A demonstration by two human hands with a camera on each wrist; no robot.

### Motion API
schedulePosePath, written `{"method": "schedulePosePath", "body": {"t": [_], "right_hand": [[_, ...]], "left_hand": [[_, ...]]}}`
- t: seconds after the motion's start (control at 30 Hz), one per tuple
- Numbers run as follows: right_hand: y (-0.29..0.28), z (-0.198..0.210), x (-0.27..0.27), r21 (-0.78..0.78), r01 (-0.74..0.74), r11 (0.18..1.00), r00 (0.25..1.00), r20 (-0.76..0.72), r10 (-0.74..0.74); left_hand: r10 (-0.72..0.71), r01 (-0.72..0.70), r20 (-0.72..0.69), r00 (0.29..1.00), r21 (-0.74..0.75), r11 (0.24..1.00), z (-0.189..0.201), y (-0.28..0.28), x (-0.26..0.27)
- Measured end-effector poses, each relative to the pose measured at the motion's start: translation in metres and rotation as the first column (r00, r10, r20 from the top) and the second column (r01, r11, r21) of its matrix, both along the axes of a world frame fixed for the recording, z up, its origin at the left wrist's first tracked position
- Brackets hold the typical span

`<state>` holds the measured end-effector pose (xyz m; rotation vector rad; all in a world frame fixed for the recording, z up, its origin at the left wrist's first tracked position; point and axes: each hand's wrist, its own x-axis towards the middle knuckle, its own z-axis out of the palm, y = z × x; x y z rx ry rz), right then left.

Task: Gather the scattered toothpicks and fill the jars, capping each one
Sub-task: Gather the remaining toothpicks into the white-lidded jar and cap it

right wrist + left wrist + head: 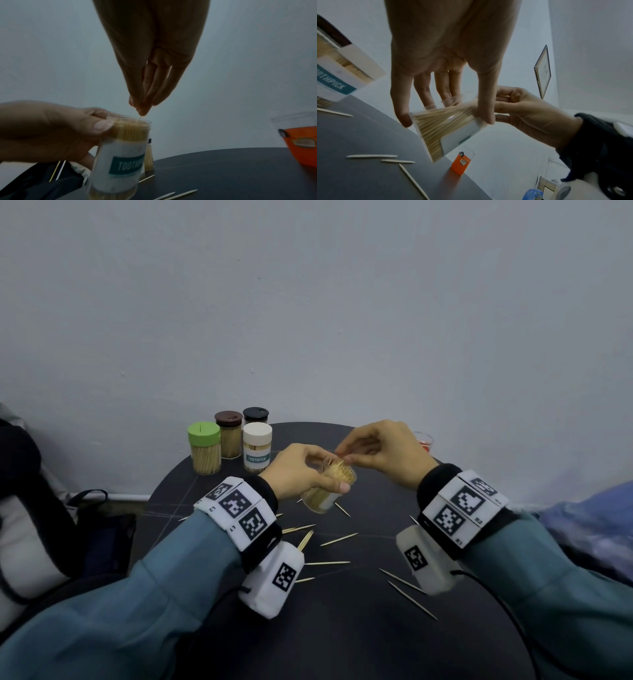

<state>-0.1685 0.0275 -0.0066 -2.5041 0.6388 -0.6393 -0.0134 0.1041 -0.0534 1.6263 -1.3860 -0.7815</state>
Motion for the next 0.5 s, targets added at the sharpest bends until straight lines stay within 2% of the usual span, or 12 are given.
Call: {"method": "schedulePosePath", "body": {"t": [0.07, 0.13, 0.3, 0.4, 0.5], "right_hand": [[-0.004, 0.001, -0.011, -0.006, 0.049, 0.999, 0.997, 0.065, -0.049], [-0.011, -0.001, -0.025, -0.023, 0.103, 0.994, 0.993, 0.062, -0.101], [-0.032, -0.017, -0.069, -0.084, 0.241, 0.967, 0.947, -0.195, -0.254], [-0.045, -0.032, -0.093, -0.144, 0.311, 0.940, 0.855, -0.390, -0.343], [-0.053, -0.043, -0.108, -0.197, 0.355, 0.914, 0.711, -0.577, -0.401]], "left_hand": [[0.000, 0.000, -0.009, 1.000, -0.010, 1.000, 0.002, -0.001, -0.001], [0.005, -0.006, -0.018, 1.000, -0.019, 1.000, 0.003, -0.002, -0.005], [0.005, -0.006, -0.029, 1.000, -0.049, 0.999, 0.010, -0.009, -0.029], [-0.012, 0.008, -0.037, 0.999, -0.093, 0.996, 0.015, -0.013, -0.047], [-0.054, 0.050, -0.028, 0.998, -0.119, 0.992, 0.020, -0.012, -0.063]]}}
